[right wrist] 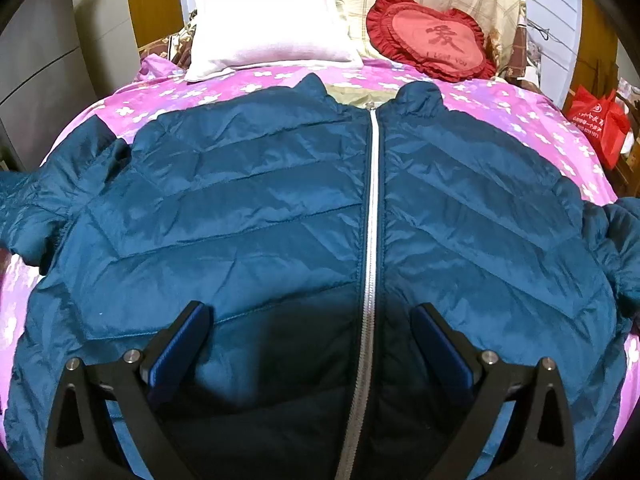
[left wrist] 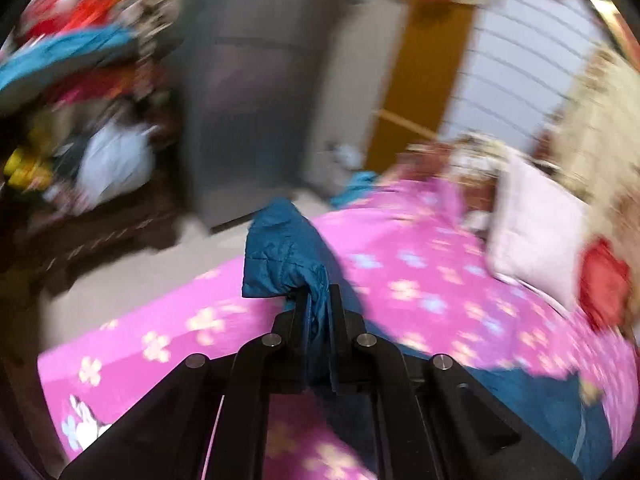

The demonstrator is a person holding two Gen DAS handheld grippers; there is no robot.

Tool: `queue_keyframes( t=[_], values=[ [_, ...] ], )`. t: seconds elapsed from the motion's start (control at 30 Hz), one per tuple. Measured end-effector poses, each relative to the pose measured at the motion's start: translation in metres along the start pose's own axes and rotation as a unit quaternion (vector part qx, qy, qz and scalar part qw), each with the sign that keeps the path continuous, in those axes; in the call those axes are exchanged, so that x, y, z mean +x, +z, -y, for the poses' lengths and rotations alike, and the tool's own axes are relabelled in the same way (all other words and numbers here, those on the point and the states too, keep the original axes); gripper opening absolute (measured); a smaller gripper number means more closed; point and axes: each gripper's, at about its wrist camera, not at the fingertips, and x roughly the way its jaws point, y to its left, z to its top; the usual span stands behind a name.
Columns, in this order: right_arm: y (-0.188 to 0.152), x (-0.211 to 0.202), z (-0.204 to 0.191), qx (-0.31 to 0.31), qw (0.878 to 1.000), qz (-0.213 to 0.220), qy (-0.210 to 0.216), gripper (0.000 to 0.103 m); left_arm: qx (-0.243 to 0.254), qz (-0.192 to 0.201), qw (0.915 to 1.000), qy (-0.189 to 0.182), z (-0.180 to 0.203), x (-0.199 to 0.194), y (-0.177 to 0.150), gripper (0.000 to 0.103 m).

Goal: Fold large clothes
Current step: 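Lift the sleeve with the left gripper and fold it across the jacket body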

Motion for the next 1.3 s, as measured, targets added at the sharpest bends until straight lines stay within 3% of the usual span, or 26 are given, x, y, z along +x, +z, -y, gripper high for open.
queue_keyframes(
  t=[0.17, 0.27, 0.4, 0.6, 0.8, 1.1, 1.3],
  values=[
    [-0.004, -0.020, 0.010, 0.009, 1.000, 0.006, 0.013, 0.103, 0.062, 0.003, 0.9921, -0.109, 0.083, -0.055, -0.025, 0.000],
    [-0.006, -0.035, 0.021, 0.006, 1.000, 0.012, 0.011, 0.103, 0.101, -0.010, 0.9812, -0.164, 0.134, -0.075, -0.051, 0.000],
    [-0.008, -0.057, 0.047, 0.012, 1.000, 0.022, -0.001, 0.103, 0.152, -0.039, 0.9650, -0.210, 0.200, -0.086, -0.096, 0.000],
    [-0.015, -0.076, 0.090, 0.023, 0.999, 0.027, -0.025, 0.103, 0.169, -0.082, 0.9532, -0.237, 0.268, -0.086, -0.153, 0.000],
    [-0.026, -0.086, 0.123, 0.037, 0.998, 0.028, -0.034, 0.103, 0.211, -0.105, 0.9419, -0.240, 0.315, -0.087, -0.210, 0.000],
    [-0.035, -0.079, 0.160, 0.069, 0.997, 0.019, -0.037, 0.103, 0.241, -0.153, 0.9256, -0.248, 0.354, -0.074, -0.276, 0.000],
    [-0.040, -0.069, 0.171, 0.088, 0.996, 0.008, -0.029, 0.103, 0.231, -0.210, 0.9049, -0.289, 0.371, -0.062, -0.309, 0.000]
  ],
)
